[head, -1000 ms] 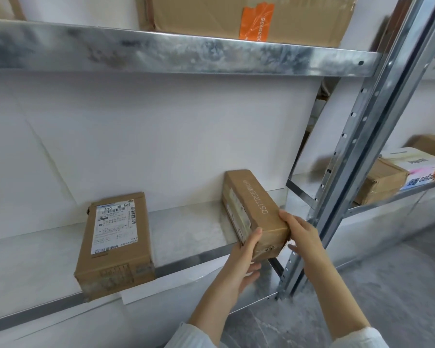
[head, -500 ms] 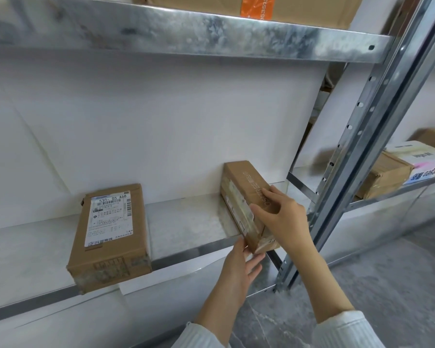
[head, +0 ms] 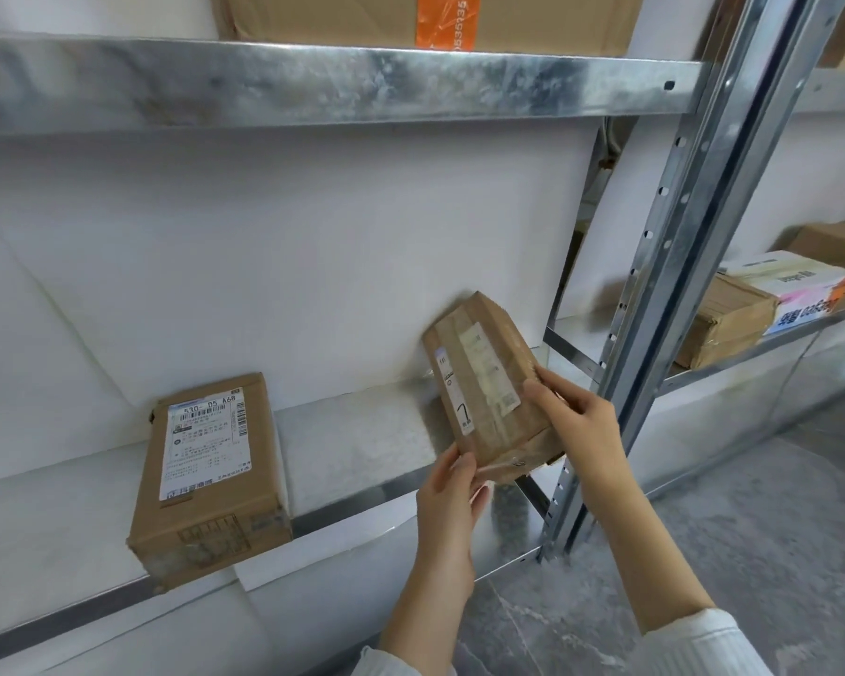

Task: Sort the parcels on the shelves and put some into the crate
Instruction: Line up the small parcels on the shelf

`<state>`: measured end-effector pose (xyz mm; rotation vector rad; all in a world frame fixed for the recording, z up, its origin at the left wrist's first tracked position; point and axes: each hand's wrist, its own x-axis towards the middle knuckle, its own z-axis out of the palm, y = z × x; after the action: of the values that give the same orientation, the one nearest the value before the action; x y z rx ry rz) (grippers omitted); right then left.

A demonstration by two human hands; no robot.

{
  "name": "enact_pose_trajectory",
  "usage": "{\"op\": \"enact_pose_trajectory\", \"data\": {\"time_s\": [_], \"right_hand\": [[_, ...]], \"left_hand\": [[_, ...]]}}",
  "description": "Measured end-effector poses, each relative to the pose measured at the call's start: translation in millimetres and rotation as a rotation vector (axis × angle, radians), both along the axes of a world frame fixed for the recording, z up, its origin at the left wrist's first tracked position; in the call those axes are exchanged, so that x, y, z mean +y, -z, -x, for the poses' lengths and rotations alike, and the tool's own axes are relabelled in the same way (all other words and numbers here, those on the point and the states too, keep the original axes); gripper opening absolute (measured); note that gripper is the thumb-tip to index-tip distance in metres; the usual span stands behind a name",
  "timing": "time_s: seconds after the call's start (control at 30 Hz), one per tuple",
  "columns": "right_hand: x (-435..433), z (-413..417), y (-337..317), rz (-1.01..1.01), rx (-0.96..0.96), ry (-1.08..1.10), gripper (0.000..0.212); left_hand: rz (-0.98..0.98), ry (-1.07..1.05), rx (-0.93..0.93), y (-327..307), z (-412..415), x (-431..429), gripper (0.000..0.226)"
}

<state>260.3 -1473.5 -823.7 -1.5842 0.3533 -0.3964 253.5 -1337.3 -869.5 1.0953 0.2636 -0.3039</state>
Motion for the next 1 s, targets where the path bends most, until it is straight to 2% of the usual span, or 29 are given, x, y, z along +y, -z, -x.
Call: {"op": "enact_pose_trajectory", "data": {"time_s": [0.13,0.27,0.4,0.63,0.73,0.87,1.0], "right_hand": [[-6,-7,3,-0.188,0.026,-0.008,0.029],[-18,-15,14,-0.470,0.125,-0.064,0.041],[-21,-15,20,-0.598,0.101,-0.171,0.039],[-21,-23,28,-0.585,0.165,-0.140,0.039],[-23,-21,33,-0.477,0.219,-0.091,0.036],[-19,-21,28,-0.294,0.278,-0.043,0.033],[-20,-26,28,-0.268,0.272,-0.016,0.031]], "left_hand": [[-0.137,-0.086,-0.131,-5,0,0,0.017],[-0.224,-0.135,-0.284,-13,-6,2,0.011],[-0.280,-0.128,-0.323,-20,-23,0,0.014],[-0.301,-0.056,-0.238,-21,-53,1,0.016],[-0.376,-0.064,-0.220,-12,-53,-1,0.011],[-0.350,-0.087,-0.203,3,-49,-8,0.014],[-0.344,-0.107,-0.227,4,-48,-11,0.014]]}}
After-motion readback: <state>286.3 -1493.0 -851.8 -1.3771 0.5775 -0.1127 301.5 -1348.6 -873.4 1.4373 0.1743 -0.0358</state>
